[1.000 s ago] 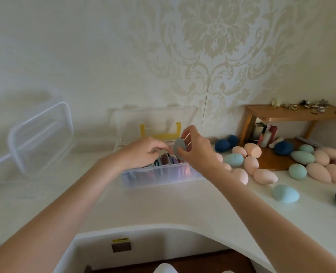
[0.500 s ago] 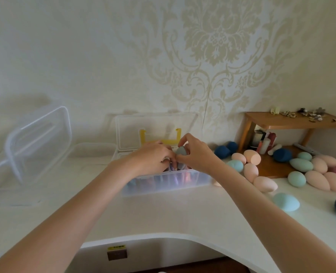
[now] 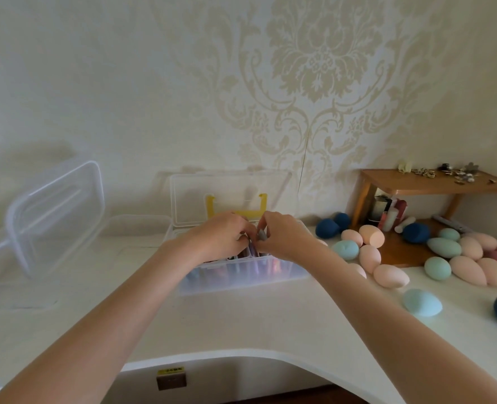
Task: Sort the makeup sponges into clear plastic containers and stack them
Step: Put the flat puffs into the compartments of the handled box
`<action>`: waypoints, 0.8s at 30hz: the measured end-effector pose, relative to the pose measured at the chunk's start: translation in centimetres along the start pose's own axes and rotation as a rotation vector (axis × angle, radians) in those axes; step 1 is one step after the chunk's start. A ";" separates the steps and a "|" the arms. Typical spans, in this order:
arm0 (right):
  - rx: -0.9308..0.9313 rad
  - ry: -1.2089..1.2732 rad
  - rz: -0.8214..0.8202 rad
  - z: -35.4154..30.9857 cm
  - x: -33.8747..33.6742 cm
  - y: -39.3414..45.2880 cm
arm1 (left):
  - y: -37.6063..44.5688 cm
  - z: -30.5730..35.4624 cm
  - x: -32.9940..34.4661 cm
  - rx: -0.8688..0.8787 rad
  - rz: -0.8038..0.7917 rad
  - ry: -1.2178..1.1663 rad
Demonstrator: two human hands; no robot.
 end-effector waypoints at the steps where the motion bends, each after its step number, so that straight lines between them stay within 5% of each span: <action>1: -0.004 -0.052 0.012 -0.4 -0.1 0.0 | 0.0 -0.1 0.1 -0.006 0.004 0.004; 8: -0.111 -0.127 -0.101 -1.2 -0.2 -0.7 | -0.1 -0.8 0.3 0.004 0.064 -0.056; 19: -0.161 -0.348 0.008 -2.4 -0.1 -0.8 | 0.2 -0.8 0.7 0.034 0.107 -0.002; 24: -0.144 -0.232 -0.069 -1.6 -0.6 -0.8 | 0.1 -1.1 0.5 0.024 0.119 -0.072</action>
Point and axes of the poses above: each hand's wrist, its own y-axis towards the middle knuckle, its own x-axis out of the palm, z = x × y, the point moved 7 cm from there along y, towards the middle knuckle, and after that the axes turned 6 degrees about x, right-handed, at the moved point
